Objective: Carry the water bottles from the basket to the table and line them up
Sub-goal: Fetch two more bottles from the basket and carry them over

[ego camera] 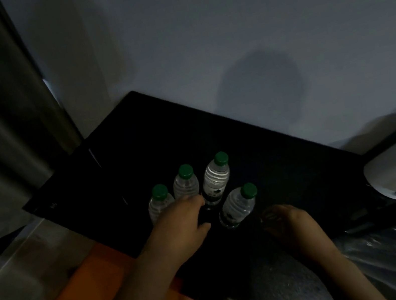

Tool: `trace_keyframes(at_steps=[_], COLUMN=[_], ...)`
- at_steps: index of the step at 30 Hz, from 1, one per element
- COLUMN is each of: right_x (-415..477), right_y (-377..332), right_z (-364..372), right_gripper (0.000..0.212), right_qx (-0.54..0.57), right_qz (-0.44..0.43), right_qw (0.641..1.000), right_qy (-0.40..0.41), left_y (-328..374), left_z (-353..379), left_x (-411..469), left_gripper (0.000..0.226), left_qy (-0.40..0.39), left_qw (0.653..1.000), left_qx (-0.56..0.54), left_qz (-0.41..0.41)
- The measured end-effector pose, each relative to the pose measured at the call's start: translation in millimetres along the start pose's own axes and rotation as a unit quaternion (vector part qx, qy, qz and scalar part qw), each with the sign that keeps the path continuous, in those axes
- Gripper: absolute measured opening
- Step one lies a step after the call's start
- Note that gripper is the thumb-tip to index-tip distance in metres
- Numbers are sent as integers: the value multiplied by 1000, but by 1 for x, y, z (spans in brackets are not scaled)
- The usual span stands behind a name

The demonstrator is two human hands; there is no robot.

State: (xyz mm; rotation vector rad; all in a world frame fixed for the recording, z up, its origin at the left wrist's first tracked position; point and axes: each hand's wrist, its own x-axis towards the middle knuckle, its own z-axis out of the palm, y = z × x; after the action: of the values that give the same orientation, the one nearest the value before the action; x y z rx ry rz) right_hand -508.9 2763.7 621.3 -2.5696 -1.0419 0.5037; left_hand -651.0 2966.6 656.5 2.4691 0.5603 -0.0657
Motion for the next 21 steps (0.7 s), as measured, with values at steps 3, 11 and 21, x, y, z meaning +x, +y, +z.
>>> trace_keyframes(at_steps=[3,11,21], right_x=[-14,-53,-164], right_y=[1,25,87], right_z=[-2,-12,-33], right_gripper=[32,17,27], right_qx=[-8,-4,33], right_qz=[22,90,266], right_qw=[1000,995,954], right_qy=[1,48,132], left_y=[0,29,144], left_z=[11,36,84], left_x=[5,13,15], left_gripper=[43,35,38], left_qy=[-31,-94,-170], left_qw=[999,993,963], left_qx=[13,31,81], left_qz=[7,64,190])
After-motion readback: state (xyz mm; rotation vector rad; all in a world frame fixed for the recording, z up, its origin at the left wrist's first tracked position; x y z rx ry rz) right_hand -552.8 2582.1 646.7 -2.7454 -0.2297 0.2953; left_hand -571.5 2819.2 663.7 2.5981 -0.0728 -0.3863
